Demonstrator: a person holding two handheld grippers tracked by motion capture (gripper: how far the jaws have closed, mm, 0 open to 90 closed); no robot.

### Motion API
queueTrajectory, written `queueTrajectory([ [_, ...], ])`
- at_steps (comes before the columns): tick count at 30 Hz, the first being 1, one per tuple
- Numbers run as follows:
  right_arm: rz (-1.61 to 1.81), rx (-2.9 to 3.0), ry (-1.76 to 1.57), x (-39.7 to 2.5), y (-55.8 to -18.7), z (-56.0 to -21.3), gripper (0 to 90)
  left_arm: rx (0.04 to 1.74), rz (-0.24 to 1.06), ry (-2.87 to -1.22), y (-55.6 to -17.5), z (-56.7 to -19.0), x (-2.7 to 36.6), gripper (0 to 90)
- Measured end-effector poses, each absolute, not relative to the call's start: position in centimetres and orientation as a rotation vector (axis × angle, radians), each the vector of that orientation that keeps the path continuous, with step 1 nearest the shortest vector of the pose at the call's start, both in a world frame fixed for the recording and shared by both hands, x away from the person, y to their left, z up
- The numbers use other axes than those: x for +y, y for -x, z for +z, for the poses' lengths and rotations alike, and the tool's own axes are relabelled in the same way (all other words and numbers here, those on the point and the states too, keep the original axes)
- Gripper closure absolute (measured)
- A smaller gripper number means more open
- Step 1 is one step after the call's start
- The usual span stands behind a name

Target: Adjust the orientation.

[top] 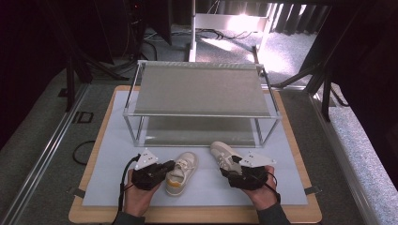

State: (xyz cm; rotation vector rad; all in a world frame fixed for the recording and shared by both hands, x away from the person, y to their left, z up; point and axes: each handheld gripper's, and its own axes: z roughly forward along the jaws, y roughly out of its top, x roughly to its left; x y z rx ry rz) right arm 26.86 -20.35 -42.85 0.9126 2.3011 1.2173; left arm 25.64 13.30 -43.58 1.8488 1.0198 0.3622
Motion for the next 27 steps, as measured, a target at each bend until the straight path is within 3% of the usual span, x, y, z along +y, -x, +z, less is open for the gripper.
queueTrajectory([
  [12,1.199,2.304,-0.914,-20.4,-26.9,-43.0,36.1,0.996,0.374,-1.884,-25.5,-43.5,13.8,83.6],
  [18,1.192,2.294,-0.920,-20.7,-26.9,-42.9,36.1,0.998,0.385,-1.861,-25.3,-43.4,14.2,66.8],
  [20,1.204,2.301,-0.909,-20.9,-26.9,-42.9,40.8,1.000,0.385,-1.860,-25.2,-43.4,14.3,58.4],
  [27,1.210,2.317,-0.893,-21.0,-26.9,-43.1,43.9,0.968,0.363,-1.843,-24.5,-43.5,14.7,40.1],
])
